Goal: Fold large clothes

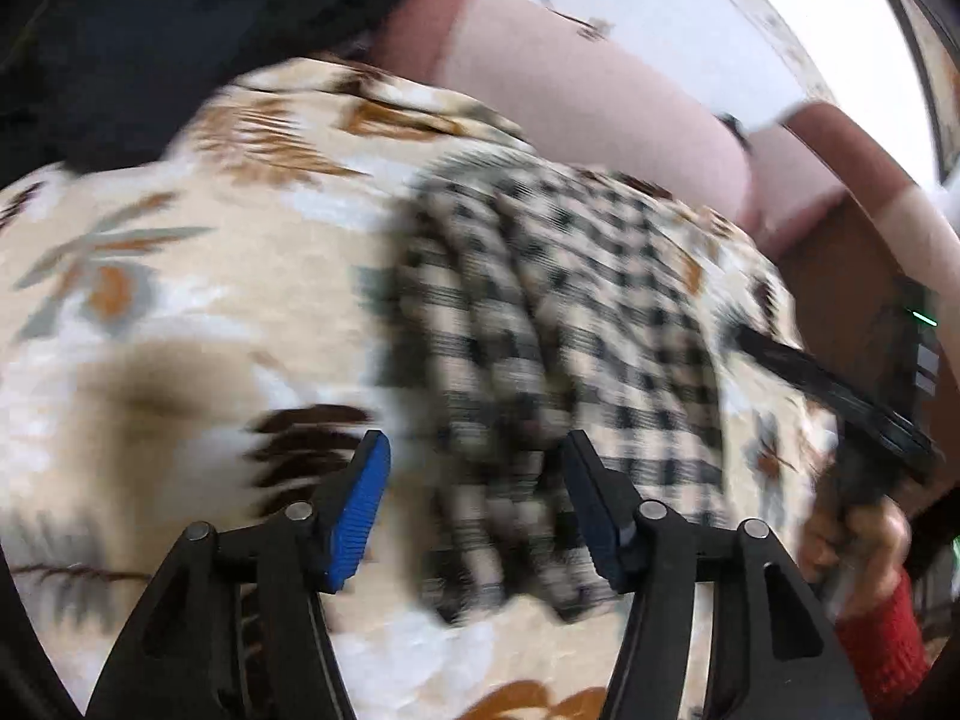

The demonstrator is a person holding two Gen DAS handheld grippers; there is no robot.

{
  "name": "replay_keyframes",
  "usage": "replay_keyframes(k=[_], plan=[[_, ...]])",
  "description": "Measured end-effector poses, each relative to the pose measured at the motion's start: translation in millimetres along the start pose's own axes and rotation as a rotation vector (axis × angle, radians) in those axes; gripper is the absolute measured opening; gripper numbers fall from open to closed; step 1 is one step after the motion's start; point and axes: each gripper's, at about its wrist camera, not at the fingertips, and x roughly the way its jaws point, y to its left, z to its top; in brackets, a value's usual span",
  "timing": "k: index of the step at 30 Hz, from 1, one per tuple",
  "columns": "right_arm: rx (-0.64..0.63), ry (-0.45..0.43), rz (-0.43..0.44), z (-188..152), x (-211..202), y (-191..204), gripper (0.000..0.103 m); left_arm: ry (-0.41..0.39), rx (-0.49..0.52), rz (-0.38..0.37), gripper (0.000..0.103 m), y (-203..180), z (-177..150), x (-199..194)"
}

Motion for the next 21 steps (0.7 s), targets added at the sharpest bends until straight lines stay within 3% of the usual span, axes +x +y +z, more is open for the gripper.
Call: replay_keyframes(k=[3, 6, 10, 11, 12, 13, 17, 21], plan=[[-0.095, -0.004, 0.050, 3.3, -17.7, 43.8, 0.076, -0.023, -0.031, 0.106, 0.059, 18.0, 2.0, -8.0], [-0.175, 0.039, 0.091, 1.4, -6.1, 80.2, 0.076, -0.055, -0.041, 0.218, 0.059, 30.1, 1.0, -13.6], [-0.185, 0.119, 0.086, -11.8, 35.3, 120.5, 0.076, -0.053, -0.068, 0.210, 0.059, 47.6, 0.4, -17.9], [-0.214, 0.139, 0.027, -16.4, 47.4, 128.0, 0.071, -0.053, -0.076, 0.209, 0.059, 50.7, 1.2, -20.0], [-0.243, 0.151, -0.026, -21.3, 55.8, 132.0, 0.040, -0.057, -0.087, 0.209, 0.059, 52.2, 0.2, -23.3], [-0.260, 0.164, -0.044, -24.8, 62.7, 133.9, 0.020, -0.061, -0.093, 0.208, 0.059, 53.6, 0.8, -24.7], [-0.231, 0.120, -0.031, -21.3, 49.1, 136.7, 0.014, -0.084, -0.135, 0.196, 0.059, 62.2, 2.8, -35.1], [-0.241, 0.102, 0.047, -11.2, 38.2, 154.5, 0.013, -0.087, -0.177, 0.176, 0.059, 71.5, 6.2, -37.2]])
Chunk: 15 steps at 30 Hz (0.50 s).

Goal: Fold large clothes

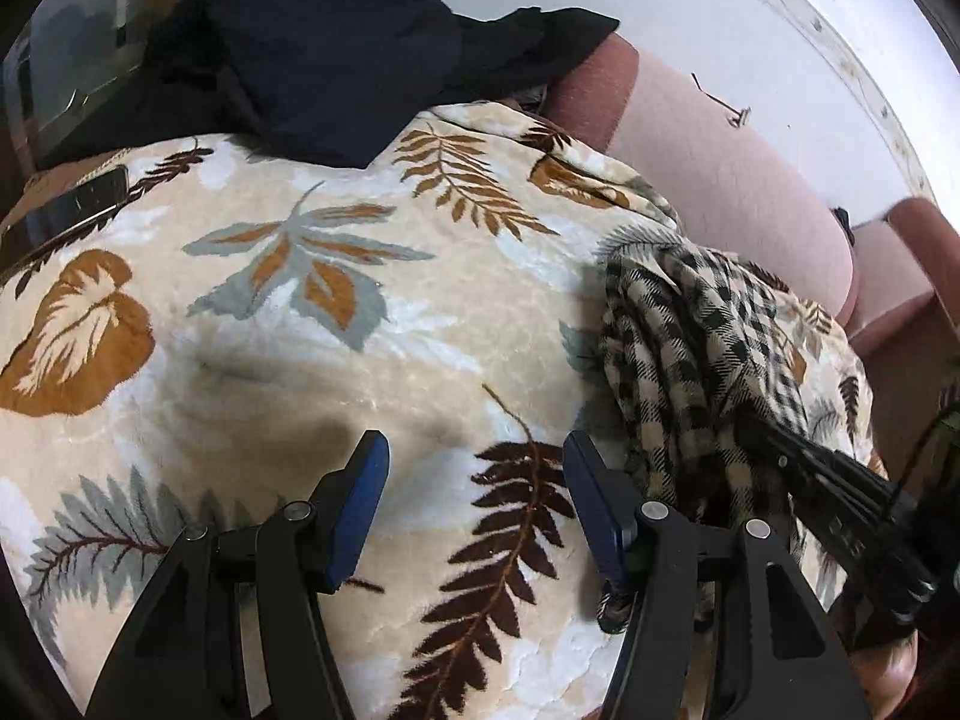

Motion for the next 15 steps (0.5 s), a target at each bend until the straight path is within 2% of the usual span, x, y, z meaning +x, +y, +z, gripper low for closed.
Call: replay_keyframes(k=[4, 6, 8, 11, 15], plan=[[0.047, 0.051, 0.083, -0.4, 29.2, 10.2, 0.013, -0.005, -0.002, 0.015, 0.059, 2.2, 1.0, -0.2], [0.114, 0.078, 0.135, -5.1, 48.8, 4.4, 0.013, -0.011, 0.002, 0.026, 0.059, 2.7, 0.6, -0.9], [0.165, 0.067, 0.174, -6.5, 53.6, -5.2, 0.014, -0.008, 0.000, 0.028, 0.059, 2.6, 0.5, 0.8], [0.141, 0.069, 0.195, -2.0, 35.7, -9.3, 0.021, 0.000, -0.005, 0.013, 0.059, 0.6, 0.1, 4.8], [0.107, -0.036, 0.190, -8.1, -15.2, -13.9, 0.023, -0.008, 0.023, 0.011, 0.059, -7.9, -2.7, 4.9]])
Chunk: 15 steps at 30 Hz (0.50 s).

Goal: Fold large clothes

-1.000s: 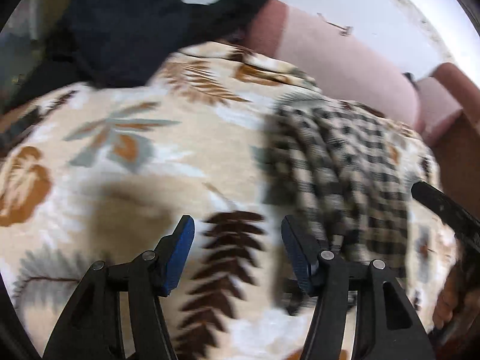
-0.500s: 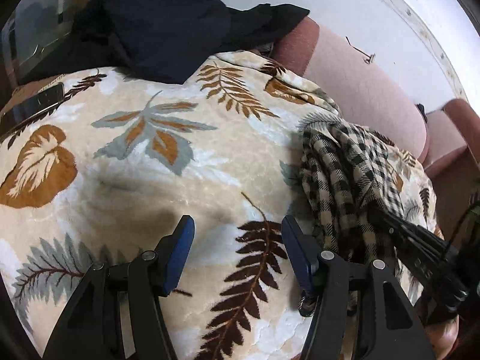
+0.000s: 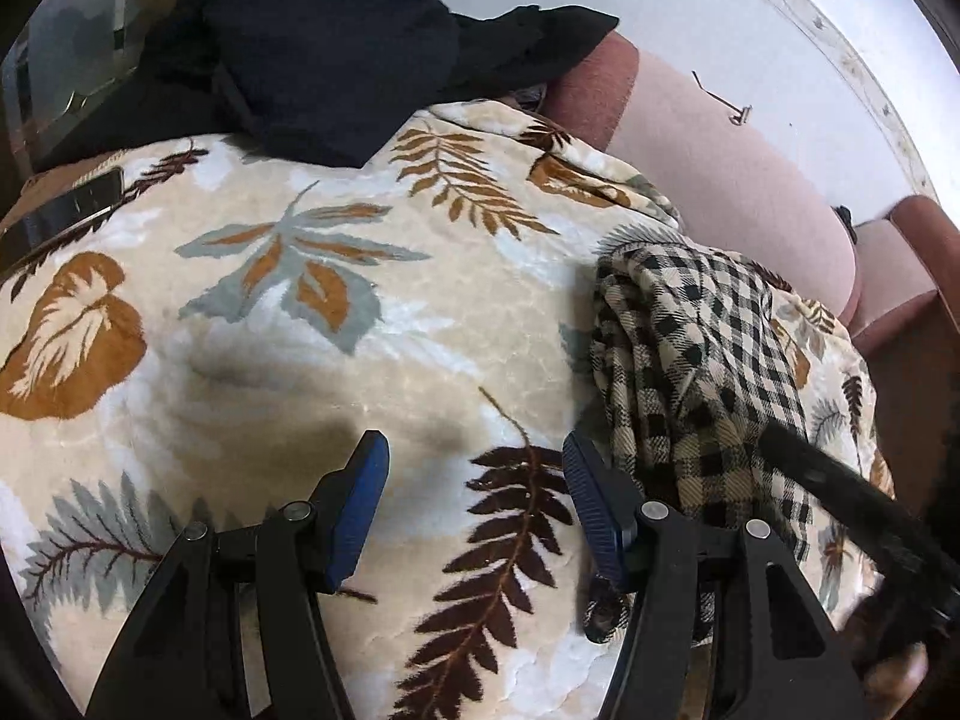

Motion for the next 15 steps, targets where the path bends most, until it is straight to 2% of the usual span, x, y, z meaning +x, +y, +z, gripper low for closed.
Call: replay_keyframes(k=[2, 4, 8, 10, 13, 15], plan=[[0.011, -0.013, -0.023, -10.3, -15.3, -4.7, 0.023, -0.010, 0.012, 0.000, 0.059, -3.5, -0.9, -1.0], [0.027, 0.012, -0.019, -25.2, -14.3, -9.6, 0.023, -0.018, 0.016, -0.001, 0.059, -5.9, -1.7, -1.4], [0.007, 0.124, -0.008, -56.7, 25.9, -6.9, 0.023, -0.042, 0.015, -0.012, 0.059, -9.8, -3.8, -4.6], [0.015, 0.119, 0.001, -60.8, 36.0, -9.3, 0.023, -0.055, 0.017, -0.028, 0.059, -13.5, -5.0, -7.3], [0.042, 0.124, 0.045, -55.9, 17.4, -14.3, 0.023, -0.070, 0.039, -0.069, 0.059, -25.3, -8.8, -11.0], [0.065, 0.095, 0.069, -56.3, -8.4, -25.5, 0.023, -0.069, 0.069, -0.107, 0.059, -36.5, -12.8, -11.5]])
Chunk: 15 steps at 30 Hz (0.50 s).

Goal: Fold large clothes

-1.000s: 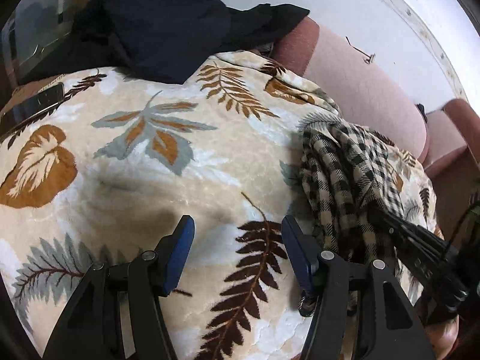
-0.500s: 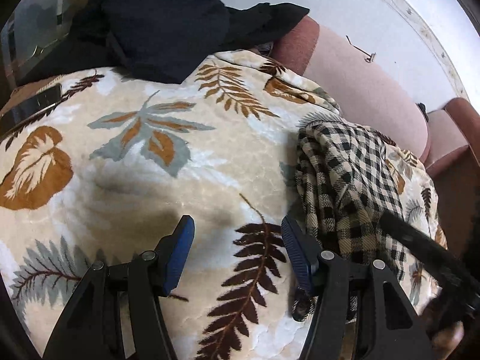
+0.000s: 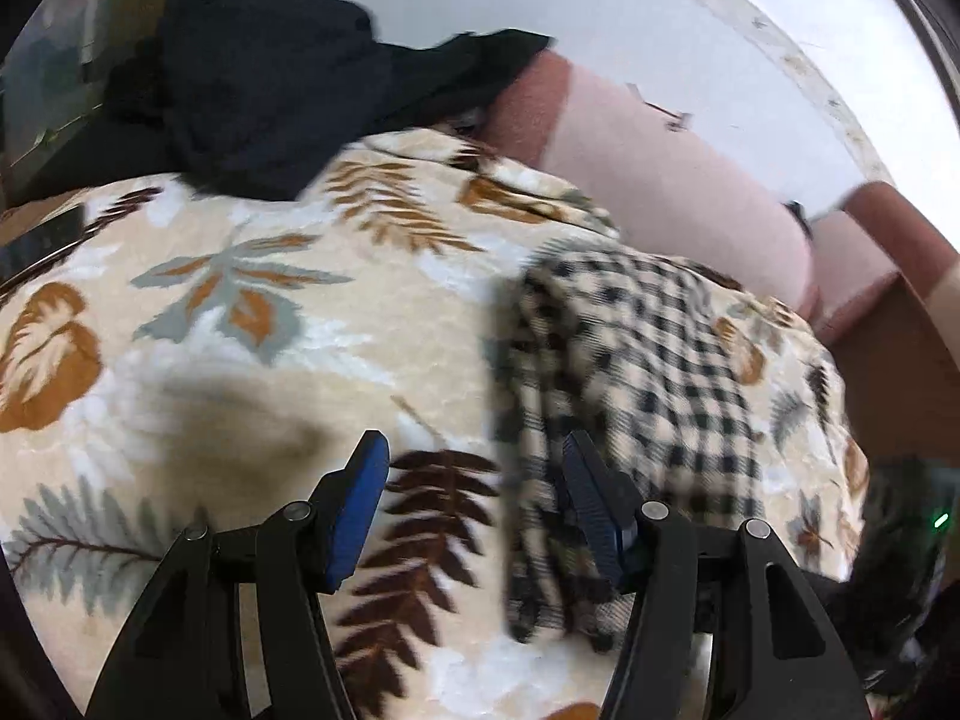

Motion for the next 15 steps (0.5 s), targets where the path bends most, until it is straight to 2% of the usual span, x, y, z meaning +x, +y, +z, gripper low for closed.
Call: replay_keyframes(k=[3, 6, 8, 10, 15], plan=[[0.023, -0.073, -0.049, -7.0, -37.7, -18.8, 0.023, 0.034, 0.059, -0.046, 0.060, -21.7, -8.7, 8.2], [0.030, -0.051, -0.119, -17.6, -42.1, -40.1, 0.023, 0.070, 0.136, -0.026, 0.060, -40.0, -21.3, 20.9], [0.043, -0.020, -0.142, -27.4, -33.7, -52.4, 0.023, 0.108, 0.231, 0.068, 0.060, -53.0, -33.5, 34.5], [0.024, -0.030, -0.164, -33.2, -31.9, -55.5, 0.023, 0.138, 0.316, 0.158, 0.061, -59.7, -45.1, 48.7], [-0.062, -0.055, -0.248, -41.1, -38.2, -50.1, 0.022, 0.115, 0.365, 0.197, 0.066, -57.5, -48.0, 47.3]])
